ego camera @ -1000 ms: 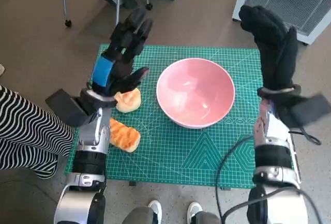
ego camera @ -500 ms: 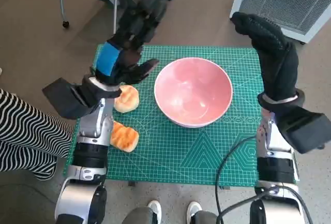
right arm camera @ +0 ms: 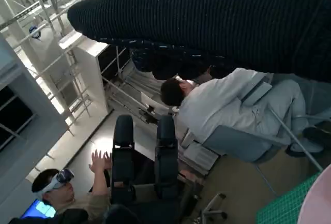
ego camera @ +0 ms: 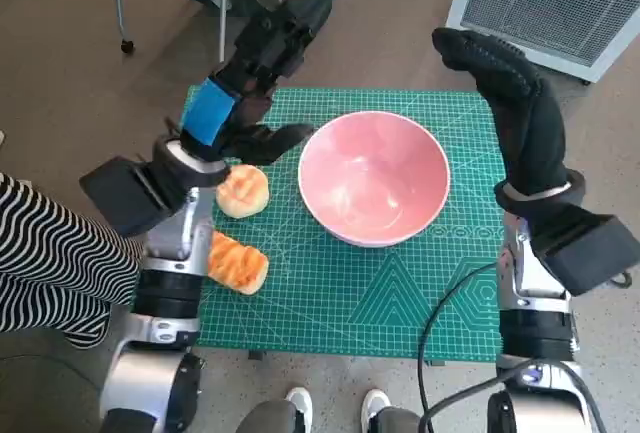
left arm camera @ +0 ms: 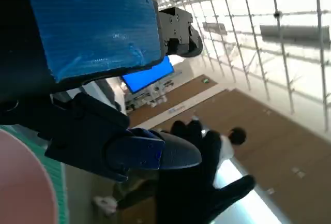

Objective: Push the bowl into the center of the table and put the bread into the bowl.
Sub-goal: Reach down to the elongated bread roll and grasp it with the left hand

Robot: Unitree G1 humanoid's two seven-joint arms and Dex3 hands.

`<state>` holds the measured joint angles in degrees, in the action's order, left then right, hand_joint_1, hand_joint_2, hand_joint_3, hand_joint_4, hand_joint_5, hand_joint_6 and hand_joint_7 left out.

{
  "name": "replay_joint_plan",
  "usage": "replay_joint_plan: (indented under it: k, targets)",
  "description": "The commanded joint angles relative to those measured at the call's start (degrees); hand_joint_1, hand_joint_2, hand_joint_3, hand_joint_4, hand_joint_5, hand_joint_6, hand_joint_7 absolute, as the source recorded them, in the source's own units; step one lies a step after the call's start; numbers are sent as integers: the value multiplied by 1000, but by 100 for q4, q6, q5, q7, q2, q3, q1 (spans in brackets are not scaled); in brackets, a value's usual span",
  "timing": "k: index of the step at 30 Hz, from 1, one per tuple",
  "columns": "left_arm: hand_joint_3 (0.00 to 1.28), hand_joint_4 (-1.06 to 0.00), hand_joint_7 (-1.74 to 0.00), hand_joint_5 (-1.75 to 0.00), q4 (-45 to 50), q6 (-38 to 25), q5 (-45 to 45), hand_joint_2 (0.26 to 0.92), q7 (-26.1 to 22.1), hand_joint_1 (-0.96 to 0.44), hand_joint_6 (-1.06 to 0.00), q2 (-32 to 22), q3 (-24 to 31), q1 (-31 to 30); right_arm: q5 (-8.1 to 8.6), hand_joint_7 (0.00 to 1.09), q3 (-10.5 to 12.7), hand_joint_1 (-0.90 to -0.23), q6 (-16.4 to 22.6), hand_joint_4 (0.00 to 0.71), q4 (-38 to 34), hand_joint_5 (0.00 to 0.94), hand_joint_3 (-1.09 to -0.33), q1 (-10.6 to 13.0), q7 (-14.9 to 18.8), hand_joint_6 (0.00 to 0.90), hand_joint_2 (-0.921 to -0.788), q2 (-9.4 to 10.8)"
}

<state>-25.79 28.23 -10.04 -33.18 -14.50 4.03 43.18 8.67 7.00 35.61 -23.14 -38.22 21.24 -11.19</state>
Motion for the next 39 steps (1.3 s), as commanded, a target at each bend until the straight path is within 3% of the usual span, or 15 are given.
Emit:
replay_joint_plan:
  k: [1,3,9,16,21,39]
  targets:
    - [291,-114,-417,-9,420,-260,420,839,-622,-535,1,-1141,-102,-165,-49,554,6,-786,-133,177,90,9,-681,195,-84,-1,-921,-89]
    - [249,-95,-380,-4,651,-578,539,759,-1002,-456,1,-1643,-167,-196,-37,553,20,-787,-160,179,126,9,-680,207,-106,-1,-921,-95]
    - [173,-20,-275,0,1631,-1826,939,632,-1822,-255,1,-2850,-352,-369,4,551,49,-790,-185,182,143,10,-676,223,-138,-1,-921,-108]
    - [74,0,-108,1,2677,-2892,1175,641,-2329,-16,-49,-3688,-409,-775,31,552,80,-784,-154,175,60,5,-674,198,-154,-1,-921,-104]
    - [44,1,-62,1,2922,-2703,1188,656,-2362,23,-79,-3893,-345,-1161,20,552,75,-778,-145,171,16,3,-675,176,-182,-1,-921,-81]
    - [16,-44,-25,-10,3386,-2515,1532,677,-2494,-142,-164,-4144,-709,-1780,82,535,54,-778,-229,170,50,1,-676,155,-206,0,-921,-31]
